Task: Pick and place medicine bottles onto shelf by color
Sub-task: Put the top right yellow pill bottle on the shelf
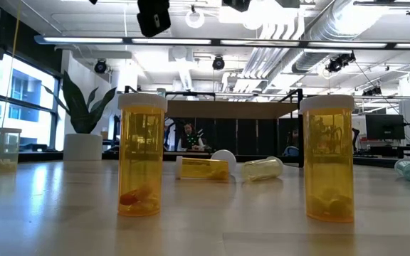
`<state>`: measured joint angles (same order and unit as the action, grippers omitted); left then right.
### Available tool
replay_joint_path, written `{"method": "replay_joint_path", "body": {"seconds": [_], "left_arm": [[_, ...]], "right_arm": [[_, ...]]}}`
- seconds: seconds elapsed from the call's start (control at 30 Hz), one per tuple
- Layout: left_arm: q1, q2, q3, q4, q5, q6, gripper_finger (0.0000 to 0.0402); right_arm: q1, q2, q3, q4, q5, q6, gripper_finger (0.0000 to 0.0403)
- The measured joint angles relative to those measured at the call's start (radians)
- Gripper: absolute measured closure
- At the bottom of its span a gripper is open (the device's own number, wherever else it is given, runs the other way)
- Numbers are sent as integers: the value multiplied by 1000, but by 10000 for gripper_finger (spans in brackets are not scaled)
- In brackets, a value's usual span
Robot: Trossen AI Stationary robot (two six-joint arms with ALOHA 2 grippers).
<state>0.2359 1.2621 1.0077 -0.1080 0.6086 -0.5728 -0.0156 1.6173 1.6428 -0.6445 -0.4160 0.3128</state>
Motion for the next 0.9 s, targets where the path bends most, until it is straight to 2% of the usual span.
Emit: {"method": "replay_joint_path", "body": {"seconds": [0.37,0.63,0.9], "left_arm": [[-57,0,0,14,-14,-102,174],[-69,0,0,92,-14,-177,174],[-69,0,0,93,-28,-187,184]], "right_arm": [[6,0,0,61,1,9,295],[6,0,0,90,2,30,295],[6,6,0,93,1,28,295]]}}
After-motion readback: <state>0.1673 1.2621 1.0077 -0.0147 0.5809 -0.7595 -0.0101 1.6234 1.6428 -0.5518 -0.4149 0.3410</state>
